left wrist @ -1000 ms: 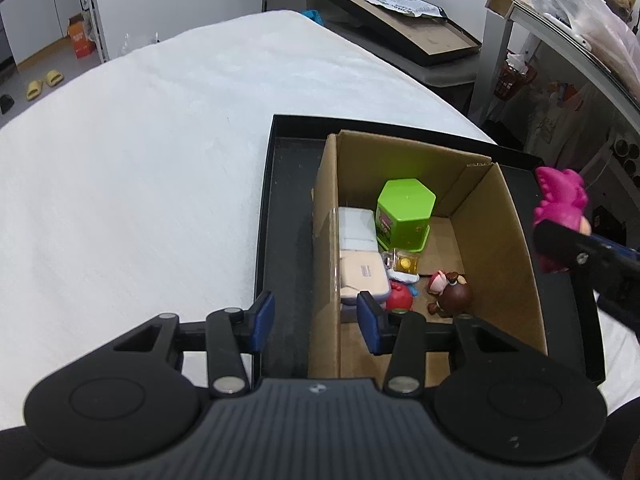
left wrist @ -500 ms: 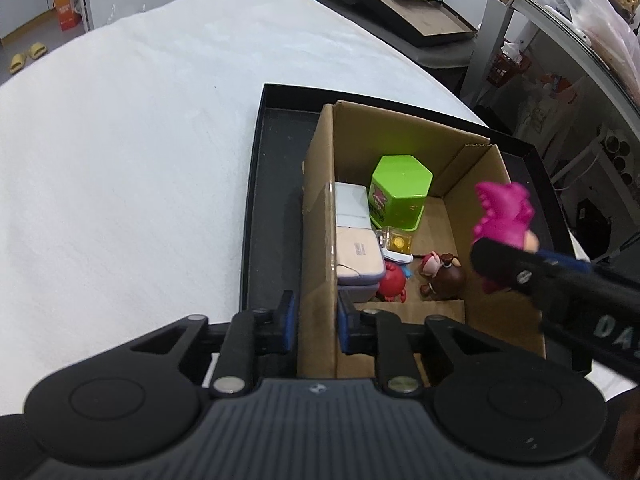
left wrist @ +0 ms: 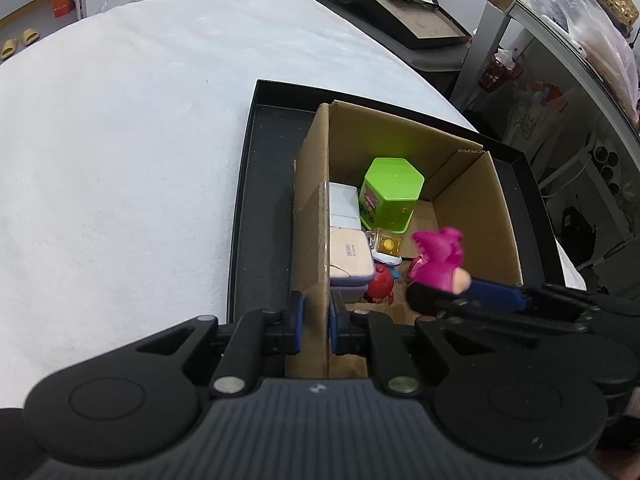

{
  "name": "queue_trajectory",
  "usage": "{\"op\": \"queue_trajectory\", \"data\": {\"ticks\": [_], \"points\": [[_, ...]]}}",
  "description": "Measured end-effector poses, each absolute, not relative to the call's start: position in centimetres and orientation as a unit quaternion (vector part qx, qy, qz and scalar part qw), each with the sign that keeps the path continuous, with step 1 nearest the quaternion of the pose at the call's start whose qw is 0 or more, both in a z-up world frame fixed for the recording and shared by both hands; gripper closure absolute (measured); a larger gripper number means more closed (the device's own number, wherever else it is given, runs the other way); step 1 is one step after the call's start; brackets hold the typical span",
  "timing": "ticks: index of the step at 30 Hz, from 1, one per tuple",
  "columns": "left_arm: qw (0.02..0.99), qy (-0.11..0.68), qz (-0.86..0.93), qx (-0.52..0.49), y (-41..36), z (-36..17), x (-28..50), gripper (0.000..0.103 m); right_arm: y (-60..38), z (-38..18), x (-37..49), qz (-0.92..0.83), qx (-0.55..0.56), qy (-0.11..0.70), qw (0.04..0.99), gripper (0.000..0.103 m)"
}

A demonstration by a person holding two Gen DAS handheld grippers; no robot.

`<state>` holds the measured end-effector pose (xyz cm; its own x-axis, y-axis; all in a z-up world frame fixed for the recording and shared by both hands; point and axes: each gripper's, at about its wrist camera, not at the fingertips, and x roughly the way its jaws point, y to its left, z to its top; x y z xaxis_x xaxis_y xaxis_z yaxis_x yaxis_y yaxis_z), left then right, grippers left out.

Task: Organize rigid objects
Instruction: 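Carry the pink dinosaur with the right tool and lower it into the box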

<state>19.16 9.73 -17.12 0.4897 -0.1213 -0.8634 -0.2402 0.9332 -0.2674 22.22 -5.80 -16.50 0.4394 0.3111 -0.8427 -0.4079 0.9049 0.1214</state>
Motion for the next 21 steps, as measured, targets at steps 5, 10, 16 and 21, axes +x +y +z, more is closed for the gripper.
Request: {"op": "queue_trajectory", "data": {"ticks": [5,10,16,21], "points": [[0.844,0.502,0.031,-0.186,10.0,-17.1,19.0,0.090,-4.6,-17.9,22.7,0.218,-0.081,0.502,0.833,0.061],[0.848,0.499,0.030,-0.178,9.8,-17.0,19.0,0.090,-3.9,-18.6,22.9,0.217,-0.109,0.506,0.827,0.061],[0.849,0.498,0.033,-0.172,9.6,-16.8,19.0,0.090,-3.9,-18.4,22.8,0.223,-0.115,0.517,0.818,0.060],[0.855,0.493,0.038,-0.157,9.2,-16.4,18.8,0.090,-4.0,-18.7,22.6,0.219,-0.128,0.517,0.817,0.059]]}}
